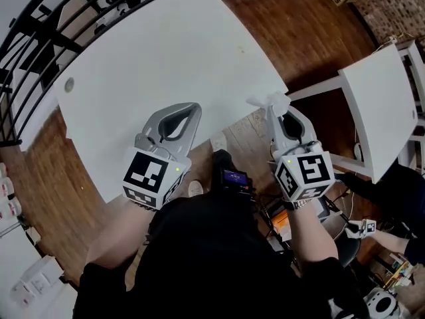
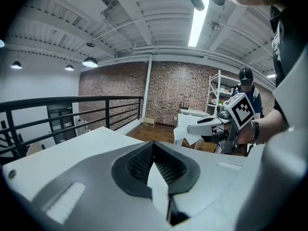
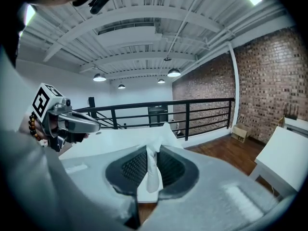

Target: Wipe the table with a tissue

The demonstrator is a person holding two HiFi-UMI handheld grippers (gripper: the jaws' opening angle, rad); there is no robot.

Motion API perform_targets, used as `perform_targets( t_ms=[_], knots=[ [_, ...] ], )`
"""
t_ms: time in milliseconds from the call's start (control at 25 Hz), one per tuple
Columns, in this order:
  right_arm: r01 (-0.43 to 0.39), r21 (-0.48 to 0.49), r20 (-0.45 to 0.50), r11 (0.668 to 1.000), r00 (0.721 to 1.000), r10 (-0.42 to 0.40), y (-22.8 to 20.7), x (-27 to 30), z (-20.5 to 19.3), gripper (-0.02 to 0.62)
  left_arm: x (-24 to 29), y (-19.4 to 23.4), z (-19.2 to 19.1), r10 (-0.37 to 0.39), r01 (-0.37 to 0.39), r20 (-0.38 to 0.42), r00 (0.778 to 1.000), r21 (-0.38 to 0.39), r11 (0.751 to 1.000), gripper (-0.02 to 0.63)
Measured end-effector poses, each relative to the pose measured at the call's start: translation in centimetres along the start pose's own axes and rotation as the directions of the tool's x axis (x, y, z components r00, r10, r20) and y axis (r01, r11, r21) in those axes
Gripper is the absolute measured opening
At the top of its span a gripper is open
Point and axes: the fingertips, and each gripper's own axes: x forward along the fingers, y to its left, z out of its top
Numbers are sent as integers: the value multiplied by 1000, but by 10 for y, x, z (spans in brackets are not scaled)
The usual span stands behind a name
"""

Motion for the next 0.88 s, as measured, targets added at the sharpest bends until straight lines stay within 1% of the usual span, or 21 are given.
perform_targets(
  t_ms=[160,360,640,880],
  knots=[
    [-23,-2,-48,1000,999,23,-10,29,-9,26,25,14,-2,3,-4,-32,999,-25,1000,14],
    [-51,-3,-95,999,994,50,-25,61,-22,26,54,32,-6,21,-25,-75,997,-56,998,14],
    [-99,-15,-158,995,983,95,-31,101,-40,26,78,48,-22,27,-39,-129,991,-91,995,14],
    [-143,-19,-194,990,971,137,-29,127,-50,26,89,62,-29,43,-61,-162,986,-105,993,14]
  ],
)
